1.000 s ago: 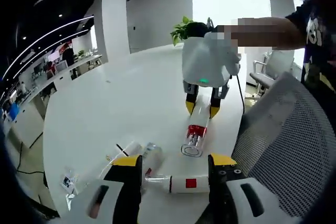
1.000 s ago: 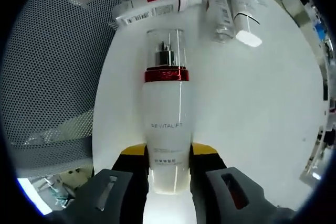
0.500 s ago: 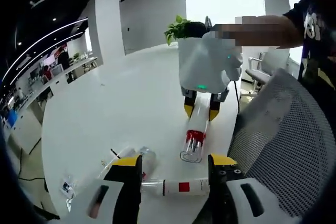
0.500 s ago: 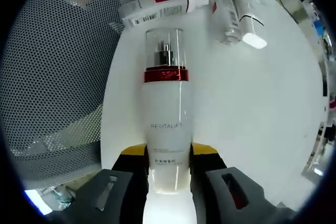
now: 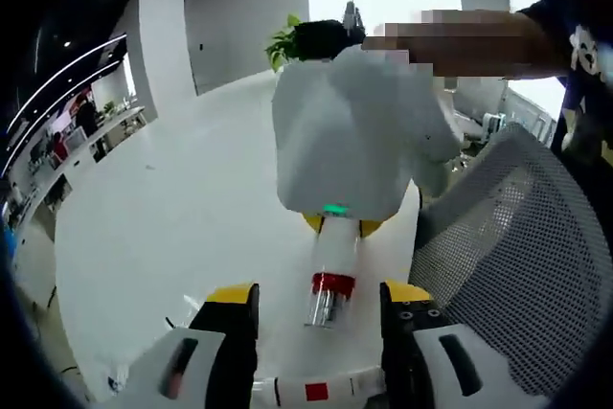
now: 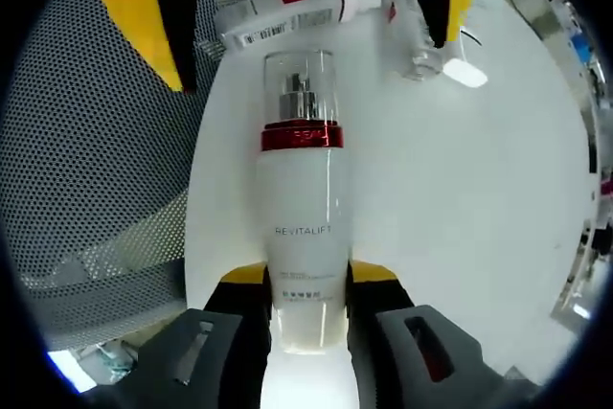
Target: Arrange the skincare products in the storage area until every visible bottle or jar stands upright without overlapping.
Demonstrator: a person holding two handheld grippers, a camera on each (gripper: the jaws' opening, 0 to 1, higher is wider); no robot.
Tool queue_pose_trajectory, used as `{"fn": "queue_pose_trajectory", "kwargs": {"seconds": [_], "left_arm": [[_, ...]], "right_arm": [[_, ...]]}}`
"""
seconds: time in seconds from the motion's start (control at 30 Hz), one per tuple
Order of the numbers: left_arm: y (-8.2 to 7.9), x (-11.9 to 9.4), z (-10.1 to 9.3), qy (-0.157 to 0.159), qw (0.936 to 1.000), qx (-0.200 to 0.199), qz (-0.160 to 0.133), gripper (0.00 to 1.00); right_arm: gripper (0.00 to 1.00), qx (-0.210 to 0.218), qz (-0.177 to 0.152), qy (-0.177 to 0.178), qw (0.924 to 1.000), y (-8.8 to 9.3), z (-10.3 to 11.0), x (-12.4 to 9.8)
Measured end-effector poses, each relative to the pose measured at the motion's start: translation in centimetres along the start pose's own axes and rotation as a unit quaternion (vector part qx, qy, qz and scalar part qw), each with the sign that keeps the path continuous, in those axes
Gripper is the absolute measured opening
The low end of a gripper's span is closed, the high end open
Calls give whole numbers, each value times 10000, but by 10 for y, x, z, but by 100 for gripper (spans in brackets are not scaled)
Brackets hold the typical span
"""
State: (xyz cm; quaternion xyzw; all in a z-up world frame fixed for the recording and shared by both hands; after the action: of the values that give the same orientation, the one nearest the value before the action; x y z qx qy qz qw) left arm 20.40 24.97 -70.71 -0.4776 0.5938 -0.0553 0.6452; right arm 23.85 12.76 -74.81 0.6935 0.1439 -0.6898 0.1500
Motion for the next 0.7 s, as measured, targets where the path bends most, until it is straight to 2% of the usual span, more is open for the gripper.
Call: {"fn": "queue_pose_trajectory", "kwargs": {"seconds": [0.07,0.13,0.17,0.23,0.33,0.53,0.63,0.7], "left_arm": [[10,6,0,22,10000,-32,-2,50],[17,9,0,7,9998,-131,175,49],[18,9,0,-41,9997,-41,252,49],[19,12,2,-125,9997,51,183,49],[21,17,4,-168,9994,-79,292,48],[25,22,5,-318,9985,-183,395,33],[26,26,5,-314,9982,-264,440,30],[28,26,3,-323,9982,-142,484,30]], "right_arm": [[28,0,-2,-11,10000,0,0,0],[28,-4,-8,-22,10000,0,-1,0],[28,-14,-10,-25,10000,0,-1,0],[28,-17,0,-35,10000,0,-1,0],[28,-20,5,-46,10000,0,-1,0],[28,93,-99,-3,9999,1,0,-1],[28,157,-253,31,9996,3,1,-1],[28,130,-314,37,9994,3,2,-2]]}}
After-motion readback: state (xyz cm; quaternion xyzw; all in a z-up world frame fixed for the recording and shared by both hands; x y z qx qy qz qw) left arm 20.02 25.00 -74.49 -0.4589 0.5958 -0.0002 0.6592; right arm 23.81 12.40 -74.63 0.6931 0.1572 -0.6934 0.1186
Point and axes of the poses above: the point that each gripper's makers call its tool centre point, and the gripper's own axes: x roughly forward along the fingers, z roughly to its left, y roughly out of its underside, the point moved 6 cm from there along -x, roughly backward along the fingers, and after that the axes turned 12 degrees about -x, right-handed, at the moved point
